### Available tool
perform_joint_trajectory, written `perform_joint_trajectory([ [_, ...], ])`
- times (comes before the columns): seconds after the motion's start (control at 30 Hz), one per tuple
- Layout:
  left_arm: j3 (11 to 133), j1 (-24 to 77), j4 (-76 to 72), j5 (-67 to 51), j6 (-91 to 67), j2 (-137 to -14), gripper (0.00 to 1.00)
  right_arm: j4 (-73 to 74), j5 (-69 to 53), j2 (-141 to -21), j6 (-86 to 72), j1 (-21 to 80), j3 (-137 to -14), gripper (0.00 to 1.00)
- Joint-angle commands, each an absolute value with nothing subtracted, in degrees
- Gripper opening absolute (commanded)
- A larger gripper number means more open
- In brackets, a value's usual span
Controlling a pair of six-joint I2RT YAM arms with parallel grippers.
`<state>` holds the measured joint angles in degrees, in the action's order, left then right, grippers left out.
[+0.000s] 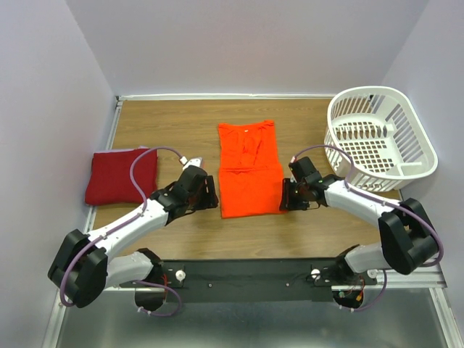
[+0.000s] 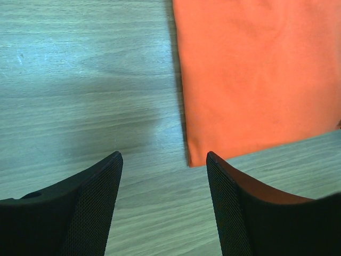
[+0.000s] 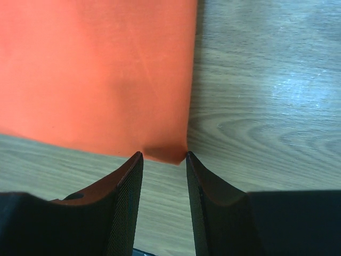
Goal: Fold and stack the t-shirts
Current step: Fold the tshirt
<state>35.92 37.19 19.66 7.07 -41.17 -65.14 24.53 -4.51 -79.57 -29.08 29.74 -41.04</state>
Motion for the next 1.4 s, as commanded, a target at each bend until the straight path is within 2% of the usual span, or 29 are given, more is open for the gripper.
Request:
perform_joint_trajectory([
  [0.0,35.4,37.9,19.1,7.8,-40.3,-64.6,0.72,27.2,1.6,-81.2,-30.8,31.0,-42.8,0.45],
  [0.33,35.7,39.9,17.8,7.9,-40.6,-67.0,0.72,27.9,5.5,-85.2,-31.9,33.3,-44.0,0.45],
  [0.47,36.0,41.1,17.8,8.0,-41.0,-68.1,0.72,28.3,6.6,-87.5,-32.7,34.1,-43.4,0.40],
  [0.57,36.2,42.4,17.9,8.3,-41.6,-68.5,0.72,29.2,6.9,-89.2,-33.6,34.7,-42.6,0.34],
  [0.83,36.9,44.7,19.0,9.0,-43.2,-69.9,0.72,31.8,8.7,-91.1,-34.9,37.4,-41.3,0.01],
  [1.0,38.1,46.2,19.3,8.7,-44.1,-72.4,0.71,32.1,9.3,-90.8,-34.6,39.5,-42.7,0.00],
  [1.23,42.4,47.9,22.9,11.7,-45.3,-78.0,0.58,31.8,10.2,-91.4,-34.5,41.3,-43.1,0.00],
  [1.37,45.5,48.7,25.3,14.1,-45.7,-82.6,0.57,31.5,10.6,-90.9,-33.8,41.5,-42.7,0.00],
])
